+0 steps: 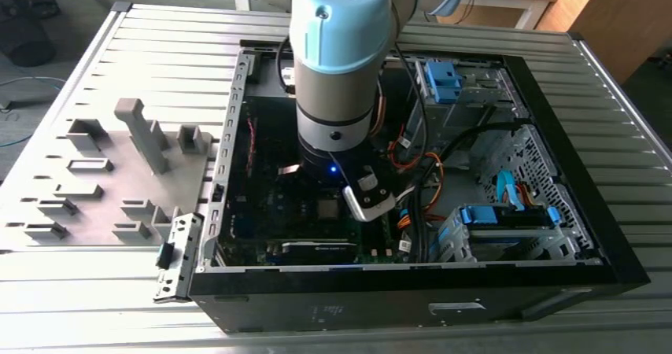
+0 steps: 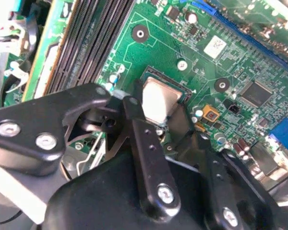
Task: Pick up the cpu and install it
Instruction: 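Place the cpu into insertion slot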
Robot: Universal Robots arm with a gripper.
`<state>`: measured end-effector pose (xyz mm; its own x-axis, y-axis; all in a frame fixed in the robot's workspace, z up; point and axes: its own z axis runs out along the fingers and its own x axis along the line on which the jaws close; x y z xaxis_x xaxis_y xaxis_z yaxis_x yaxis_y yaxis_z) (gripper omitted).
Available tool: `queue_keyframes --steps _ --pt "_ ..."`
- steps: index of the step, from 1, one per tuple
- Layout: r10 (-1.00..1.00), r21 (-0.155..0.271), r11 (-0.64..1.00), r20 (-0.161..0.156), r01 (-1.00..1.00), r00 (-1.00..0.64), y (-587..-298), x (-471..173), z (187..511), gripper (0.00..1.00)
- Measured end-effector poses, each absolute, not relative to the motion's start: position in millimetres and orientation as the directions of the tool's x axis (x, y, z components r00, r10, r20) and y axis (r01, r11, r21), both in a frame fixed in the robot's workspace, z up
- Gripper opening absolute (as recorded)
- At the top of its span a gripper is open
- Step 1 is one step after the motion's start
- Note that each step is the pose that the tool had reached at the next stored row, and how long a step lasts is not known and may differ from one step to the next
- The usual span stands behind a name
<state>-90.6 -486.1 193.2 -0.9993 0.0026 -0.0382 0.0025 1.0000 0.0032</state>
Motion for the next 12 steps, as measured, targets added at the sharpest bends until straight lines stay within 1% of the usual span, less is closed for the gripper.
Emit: queue_keyframes --steps 12 --pt "0.003 0.002 1.0 -0.038 0.002 -0.999 -486.1 -90.9 193.2 0.46"
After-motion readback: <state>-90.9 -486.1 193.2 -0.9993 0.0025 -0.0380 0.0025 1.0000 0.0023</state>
